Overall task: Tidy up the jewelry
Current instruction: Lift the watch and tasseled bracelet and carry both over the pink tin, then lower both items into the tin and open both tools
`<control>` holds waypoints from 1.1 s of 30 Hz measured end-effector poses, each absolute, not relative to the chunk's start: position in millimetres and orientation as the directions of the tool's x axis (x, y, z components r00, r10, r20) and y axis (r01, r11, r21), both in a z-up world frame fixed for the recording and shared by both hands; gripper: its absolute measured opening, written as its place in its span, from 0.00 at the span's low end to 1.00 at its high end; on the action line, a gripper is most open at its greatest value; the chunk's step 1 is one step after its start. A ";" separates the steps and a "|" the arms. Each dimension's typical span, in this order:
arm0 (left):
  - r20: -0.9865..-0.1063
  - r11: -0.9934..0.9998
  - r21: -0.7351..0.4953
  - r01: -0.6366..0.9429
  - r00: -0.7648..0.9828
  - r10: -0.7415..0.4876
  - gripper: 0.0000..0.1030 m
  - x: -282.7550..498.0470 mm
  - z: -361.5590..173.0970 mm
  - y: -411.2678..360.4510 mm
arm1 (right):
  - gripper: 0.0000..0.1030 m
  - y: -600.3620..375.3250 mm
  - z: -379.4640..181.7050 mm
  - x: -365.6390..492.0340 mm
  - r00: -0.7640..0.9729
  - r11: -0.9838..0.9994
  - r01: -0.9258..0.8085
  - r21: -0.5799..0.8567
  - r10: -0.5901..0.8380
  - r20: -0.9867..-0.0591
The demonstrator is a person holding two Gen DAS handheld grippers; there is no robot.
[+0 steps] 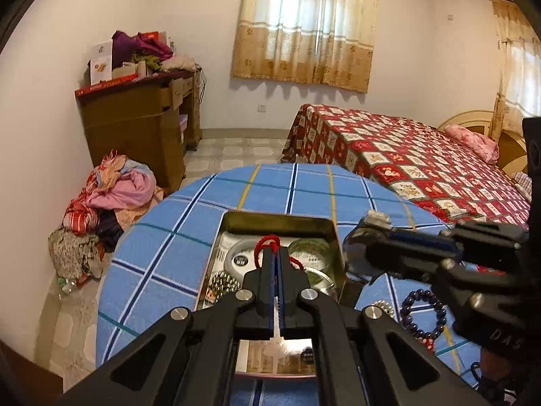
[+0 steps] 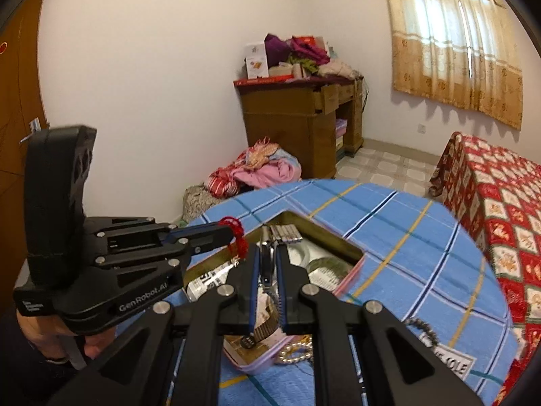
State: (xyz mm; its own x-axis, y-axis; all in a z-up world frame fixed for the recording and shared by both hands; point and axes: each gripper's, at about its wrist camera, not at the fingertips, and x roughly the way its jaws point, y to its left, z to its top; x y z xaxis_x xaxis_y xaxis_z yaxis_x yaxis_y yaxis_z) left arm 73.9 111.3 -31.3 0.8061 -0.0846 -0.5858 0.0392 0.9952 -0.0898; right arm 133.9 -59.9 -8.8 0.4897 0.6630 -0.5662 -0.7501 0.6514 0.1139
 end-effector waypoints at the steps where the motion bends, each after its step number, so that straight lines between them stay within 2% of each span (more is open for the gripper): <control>1: -0.590 0.995 -0.090 0.037 0.803 -0.083 0.00 74.1 -34.3 111.9 | 0.12 -57.4 -15.5 134.5 0.481 0.650 -0.752 0.115 0.659 -0.579; 10: -0.631 0.999 -0.044 0.007 0.775 -0.033 0.00 79.1 -61.2 113.7 | 0.12 -49.2 -48.0 133.7 0.443 0.651 -0.750 0.111 0.621 -0.647; 33: -0.681 0.999 -0.051 -0.010 0.732 -0.028 0.00 87.0 -86.2 121.9 | 0.12 -41.3 -65.8 144.5 0.438 0.678 -0.728 0.106 0.578 -0.689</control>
